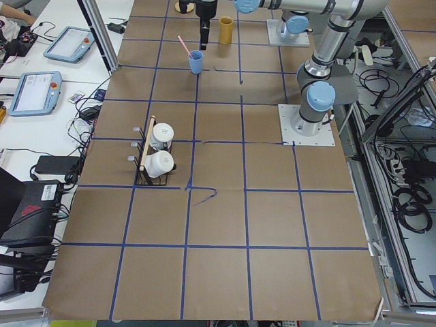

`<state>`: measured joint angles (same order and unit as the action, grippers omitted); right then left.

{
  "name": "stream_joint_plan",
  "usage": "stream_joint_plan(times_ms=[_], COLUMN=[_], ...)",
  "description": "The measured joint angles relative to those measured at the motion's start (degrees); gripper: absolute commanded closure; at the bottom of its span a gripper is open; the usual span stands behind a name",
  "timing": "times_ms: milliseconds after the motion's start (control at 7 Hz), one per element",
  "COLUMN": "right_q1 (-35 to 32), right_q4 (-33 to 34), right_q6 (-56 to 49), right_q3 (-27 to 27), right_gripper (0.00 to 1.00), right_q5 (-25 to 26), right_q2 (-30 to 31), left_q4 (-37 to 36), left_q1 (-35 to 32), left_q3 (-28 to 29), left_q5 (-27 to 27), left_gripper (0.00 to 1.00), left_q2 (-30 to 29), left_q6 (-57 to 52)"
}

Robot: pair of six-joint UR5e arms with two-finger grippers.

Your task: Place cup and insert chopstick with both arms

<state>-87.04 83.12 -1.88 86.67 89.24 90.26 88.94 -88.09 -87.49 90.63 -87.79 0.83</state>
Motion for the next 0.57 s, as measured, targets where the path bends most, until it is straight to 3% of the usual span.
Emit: stream_joint_plan(times_ms=[571], right_q1=[-0.06], right_q4=[2.54], right_q6=[2.02], right_q3=[2.41], right_gripper=[0.00], right_q5=[0.55], right_q2=[0.92], left_q4=[0.00], left_q1=[-0.02], left_q3=[-0.28], left_q5=[-0.18], left_gripper=[0.00], left_q2=[0.09], left_q6=[0.01])
